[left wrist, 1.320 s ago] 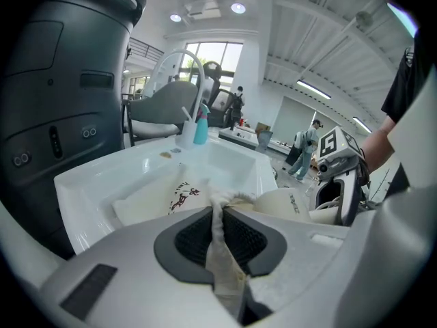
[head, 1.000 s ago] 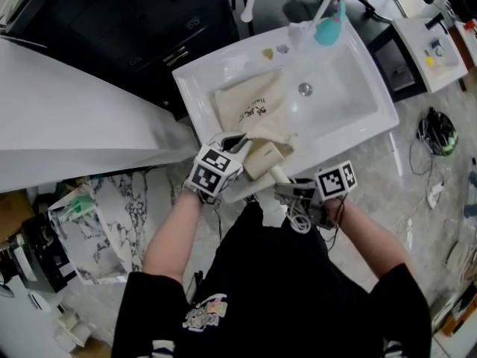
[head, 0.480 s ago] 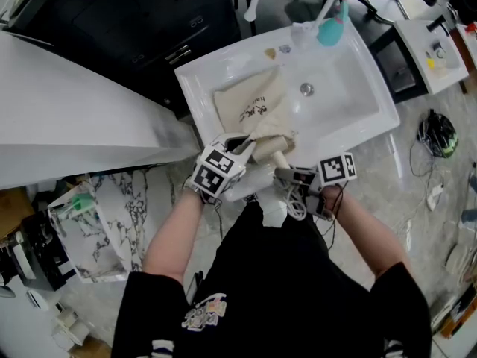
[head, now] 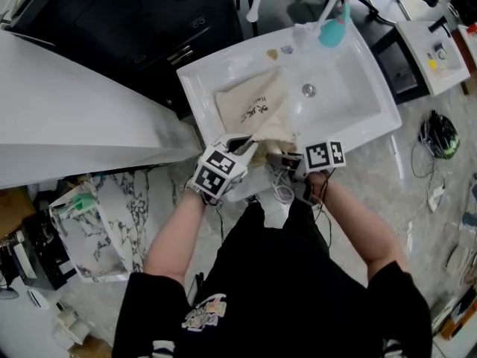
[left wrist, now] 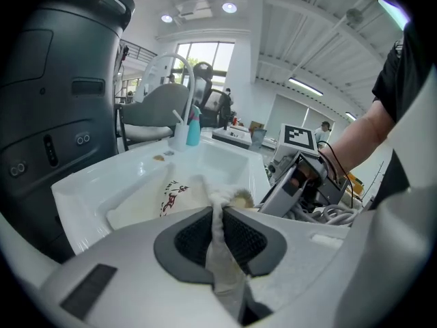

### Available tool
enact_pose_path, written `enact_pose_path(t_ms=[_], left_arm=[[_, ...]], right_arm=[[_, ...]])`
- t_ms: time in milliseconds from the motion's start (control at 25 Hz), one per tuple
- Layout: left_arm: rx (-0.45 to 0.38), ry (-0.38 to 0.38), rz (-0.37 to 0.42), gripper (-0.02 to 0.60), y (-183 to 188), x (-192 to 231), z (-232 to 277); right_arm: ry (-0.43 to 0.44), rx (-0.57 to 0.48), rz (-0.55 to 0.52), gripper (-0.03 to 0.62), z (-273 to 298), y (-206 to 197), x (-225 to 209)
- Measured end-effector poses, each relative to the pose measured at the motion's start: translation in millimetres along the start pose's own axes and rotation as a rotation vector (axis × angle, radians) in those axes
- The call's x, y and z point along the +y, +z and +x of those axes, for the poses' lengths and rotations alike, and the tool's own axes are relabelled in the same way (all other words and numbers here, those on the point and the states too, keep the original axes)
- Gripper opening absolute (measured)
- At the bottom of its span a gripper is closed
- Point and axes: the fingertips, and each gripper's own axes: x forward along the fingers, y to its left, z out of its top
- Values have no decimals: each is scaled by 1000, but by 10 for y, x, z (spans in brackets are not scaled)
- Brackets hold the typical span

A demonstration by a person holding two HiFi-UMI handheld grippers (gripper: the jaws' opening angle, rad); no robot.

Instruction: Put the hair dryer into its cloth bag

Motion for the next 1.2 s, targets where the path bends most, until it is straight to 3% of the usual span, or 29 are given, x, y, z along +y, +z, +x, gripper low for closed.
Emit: enact_pose_path(t_ms=[360,1200], left_arm=[[-31,-3,-43,37,54,9,-13],[-52,-72,-44,37,112,-168,-144]], right_arm=[[-55,-40,-48,178,184,228,-68],[-110,-283,4,175,489,808,-166]])
